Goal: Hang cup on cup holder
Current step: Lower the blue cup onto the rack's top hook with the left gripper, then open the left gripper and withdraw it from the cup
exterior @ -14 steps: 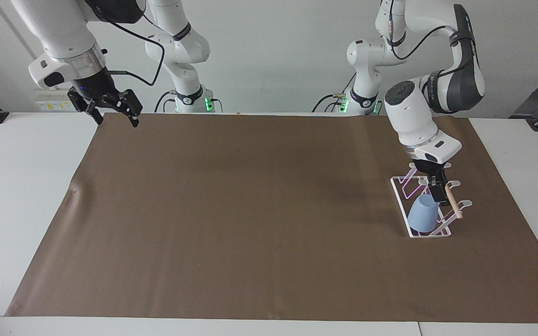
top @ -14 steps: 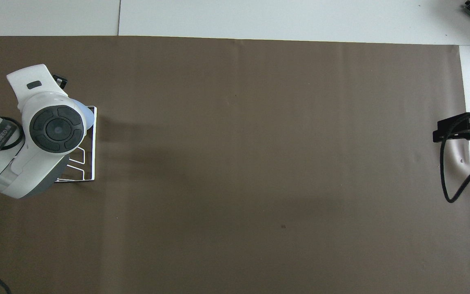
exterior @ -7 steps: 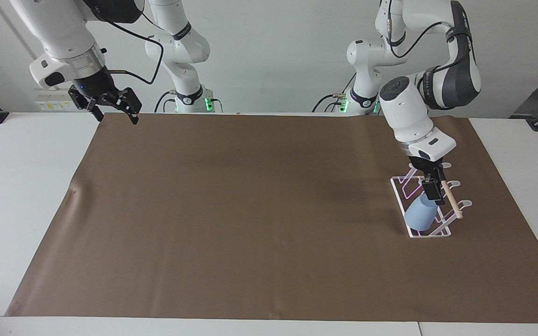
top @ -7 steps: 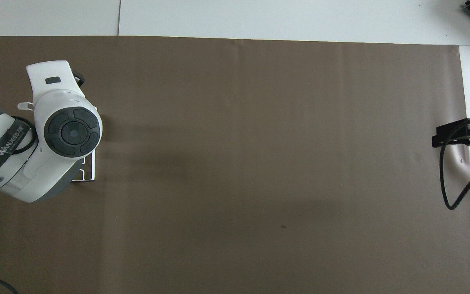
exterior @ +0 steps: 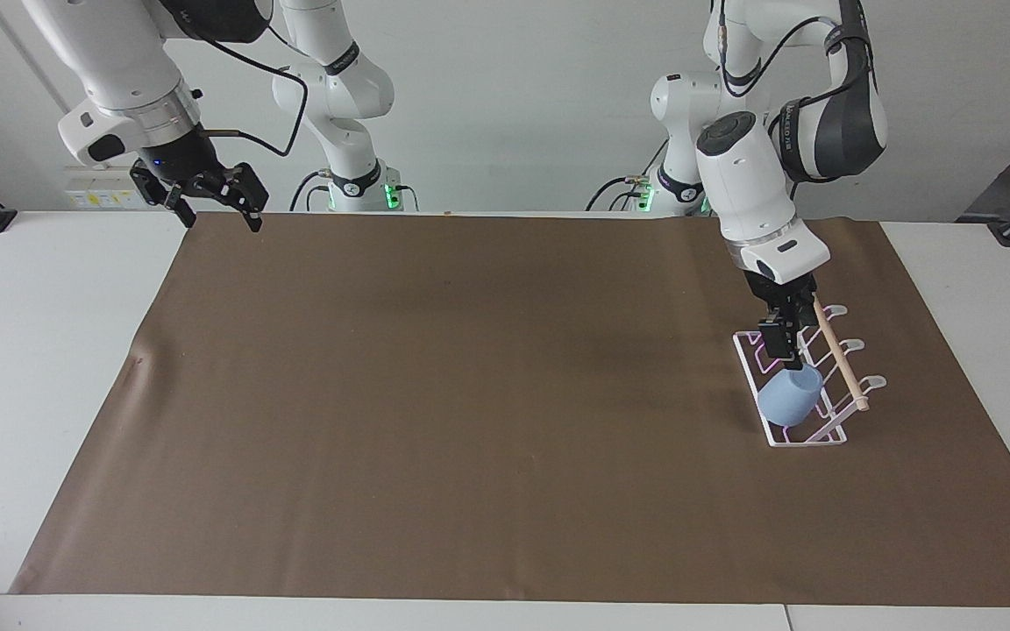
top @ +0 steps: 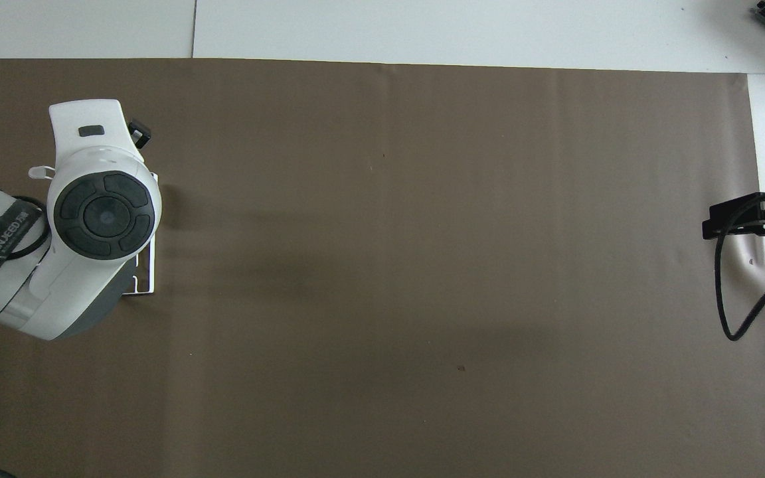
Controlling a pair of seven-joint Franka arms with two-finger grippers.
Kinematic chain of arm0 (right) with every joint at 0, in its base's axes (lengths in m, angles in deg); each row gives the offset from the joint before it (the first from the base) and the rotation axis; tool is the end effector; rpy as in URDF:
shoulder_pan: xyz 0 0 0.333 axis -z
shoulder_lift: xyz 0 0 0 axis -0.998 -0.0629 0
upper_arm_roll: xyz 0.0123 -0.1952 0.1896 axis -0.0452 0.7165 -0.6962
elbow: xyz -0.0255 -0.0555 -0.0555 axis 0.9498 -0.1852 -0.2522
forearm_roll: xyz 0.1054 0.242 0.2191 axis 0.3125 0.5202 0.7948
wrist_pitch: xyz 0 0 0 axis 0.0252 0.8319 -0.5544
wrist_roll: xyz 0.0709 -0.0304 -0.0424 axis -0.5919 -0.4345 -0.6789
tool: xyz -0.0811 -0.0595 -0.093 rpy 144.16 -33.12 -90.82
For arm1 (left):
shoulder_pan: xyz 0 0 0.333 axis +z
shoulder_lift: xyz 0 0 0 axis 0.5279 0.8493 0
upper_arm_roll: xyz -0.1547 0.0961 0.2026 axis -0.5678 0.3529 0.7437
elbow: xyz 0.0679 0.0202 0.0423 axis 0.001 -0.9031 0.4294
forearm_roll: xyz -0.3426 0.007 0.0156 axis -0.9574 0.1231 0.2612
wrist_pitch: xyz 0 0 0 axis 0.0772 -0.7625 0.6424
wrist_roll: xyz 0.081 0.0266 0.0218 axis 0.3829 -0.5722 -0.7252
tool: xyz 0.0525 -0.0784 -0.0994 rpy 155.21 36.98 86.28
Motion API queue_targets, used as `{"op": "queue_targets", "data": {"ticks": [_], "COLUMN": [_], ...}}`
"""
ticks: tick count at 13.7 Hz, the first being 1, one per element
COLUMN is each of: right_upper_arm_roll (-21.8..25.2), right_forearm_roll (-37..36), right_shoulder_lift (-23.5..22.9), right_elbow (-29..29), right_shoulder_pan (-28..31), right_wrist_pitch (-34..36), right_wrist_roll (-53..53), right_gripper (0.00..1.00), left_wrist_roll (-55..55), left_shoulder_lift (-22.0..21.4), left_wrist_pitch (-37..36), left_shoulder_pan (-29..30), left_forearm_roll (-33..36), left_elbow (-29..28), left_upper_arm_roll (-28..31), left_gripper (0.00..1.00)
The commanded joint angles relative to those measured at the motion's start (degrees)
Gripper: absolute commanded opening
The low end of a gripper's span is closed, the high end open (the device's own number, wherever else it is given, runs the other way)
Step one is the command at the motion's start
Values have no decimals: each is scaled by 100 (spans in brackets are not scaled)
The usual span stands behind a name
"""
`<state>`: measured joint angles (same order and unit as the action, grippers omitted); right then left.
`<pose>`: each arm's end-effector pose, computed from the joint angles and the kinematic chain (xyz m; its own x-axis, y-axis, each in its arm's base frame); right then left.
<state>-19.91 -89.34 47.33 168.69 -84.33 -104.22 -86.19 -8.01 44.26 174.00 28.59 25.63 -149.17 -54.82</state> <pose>0.4881 -0.0229 0.5583 0.9944 -0.0972 -0.0409 -0.0973 -0.9953 -0.0002 0.5358 -0.1276 0.4444 0.4780 0.6449 0.5963 0.7769 -0.6271 0.0554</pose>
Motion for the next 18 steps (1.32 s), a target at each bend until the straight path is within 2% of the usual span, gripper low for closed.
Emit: {"op": "queue_targets", "data": {"ticks": [1, 7, 14, 18], "right_upper_arm_roll": [40, 40, 22, 31], "right_forearm_roll": [-160, -151, -397, -371], "right_shoulder_lift": [110, 128, 189, 198], "right_elbow": [140, 166, 307, 298], "right_shoulder_pan": [-39, 31, 40, 22], "right_wrist_pitch": [-123, -132, -158, -202], "right_wrist_roll": [-147, -182, -173, -112], "right_gripper": [100, 100, 100, 100], "left_wrist_roll": [542, 2387, 4074, 5330], "left_shoulder_lift": [-160, -520, -687, -687], "left_wrist_pitch": [-221, -493, -818, -1396], "left_shoulder_pan": [-138, -104, -165, -621], "left_forearm_roll": [-462, -1430, -2291, -3214], "left_elbow": [51, -37, 51, 455], "left_upper_arm_roll": [18, 106, 519, 1379], "left_gripper": [100, 100, 100, 100]}}
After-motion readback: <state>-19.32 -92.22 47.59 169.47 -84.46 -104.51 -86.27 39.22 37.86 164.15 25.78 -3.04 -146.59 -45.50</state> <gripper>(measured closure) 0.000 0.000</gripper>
